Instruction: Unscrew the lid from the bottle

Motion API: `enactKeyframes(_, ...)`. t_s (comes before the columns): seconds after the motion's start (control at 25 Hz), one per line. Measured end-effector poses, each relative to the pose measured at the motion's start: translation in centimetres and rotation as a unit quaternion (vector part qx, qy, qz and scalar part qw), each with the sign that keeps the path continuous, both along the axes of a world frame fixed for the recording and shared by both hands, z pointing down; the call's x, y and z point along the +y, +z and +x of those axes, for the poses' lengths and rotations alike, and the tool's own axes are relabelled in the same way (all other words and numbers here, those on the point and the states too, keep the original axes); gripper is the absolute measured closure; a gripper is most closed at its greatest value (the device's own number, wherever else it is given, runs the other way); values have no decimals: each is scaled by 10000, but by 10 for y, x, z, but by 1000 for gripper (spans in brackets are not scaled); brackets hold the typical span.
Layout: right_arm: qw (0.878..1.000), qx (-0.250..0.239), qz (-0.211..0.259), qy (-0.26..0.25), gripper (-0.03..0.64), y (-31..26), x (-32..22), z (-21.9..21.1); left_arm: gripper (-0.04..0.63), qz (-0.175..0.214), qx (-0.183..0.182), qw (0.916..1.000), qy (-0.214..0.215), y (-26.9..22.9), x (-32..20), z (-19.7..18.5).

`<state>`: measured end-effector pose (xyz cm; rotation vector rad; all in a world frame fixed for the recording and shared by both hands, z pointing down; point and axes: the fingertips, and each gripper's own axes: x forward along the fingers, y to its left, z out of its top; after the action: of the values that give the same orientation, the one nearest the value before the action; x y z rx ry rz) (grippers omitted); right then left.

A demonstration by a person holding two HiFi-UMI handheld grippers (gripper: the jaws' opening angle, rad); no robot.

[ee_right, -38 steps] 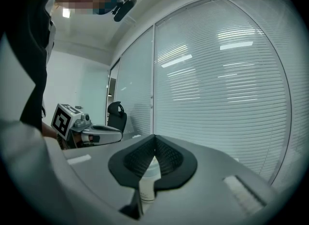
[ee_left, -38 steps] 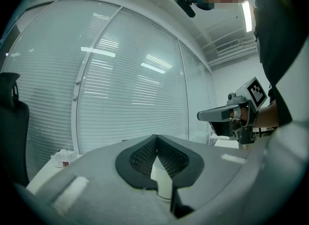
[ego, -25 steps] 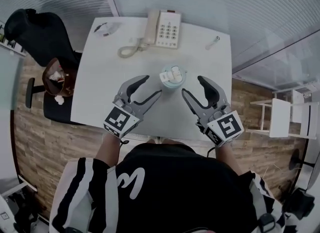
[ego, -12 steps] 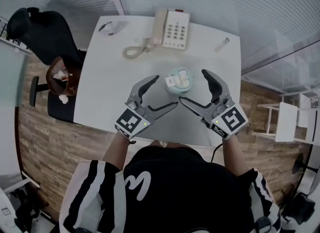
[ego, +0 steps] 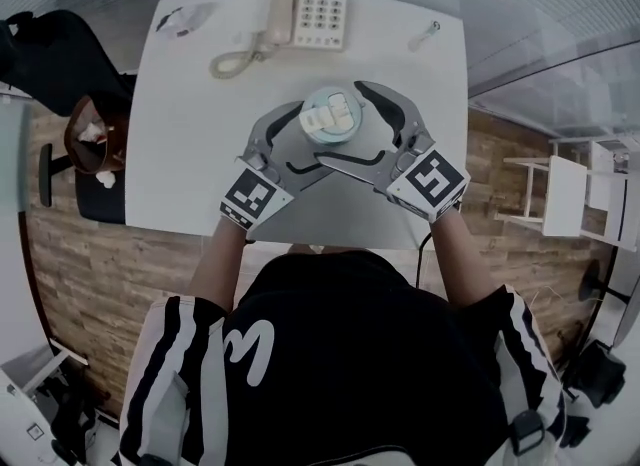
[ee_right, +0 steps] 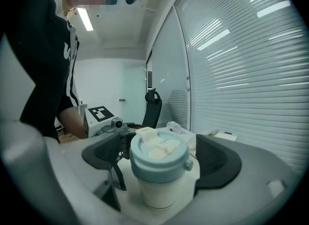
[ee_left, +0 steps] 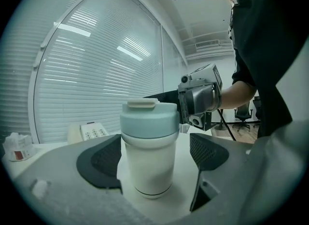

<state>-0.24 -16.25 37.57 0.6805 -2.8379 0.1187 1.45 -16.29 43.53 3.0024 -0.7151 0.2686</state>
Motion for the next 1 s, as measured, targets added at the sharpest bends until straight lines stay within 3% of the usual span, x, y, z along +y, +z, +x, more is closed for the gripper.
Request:
enactKeyframes(0.16,10000,0,-49,-60,143,8,-2,-2,152,-55,74,10000,-16,6,-5,6)
enactKeyframes(0.56,9967,-56,77,-802,142,16,-3,-16,152,-145,132,9997,176,18,-18,22)
enactKeyframes(1.0,9959,-305,140,-845,146,14,-10,-26,153,-21,121,9990,434,21,-22,36)
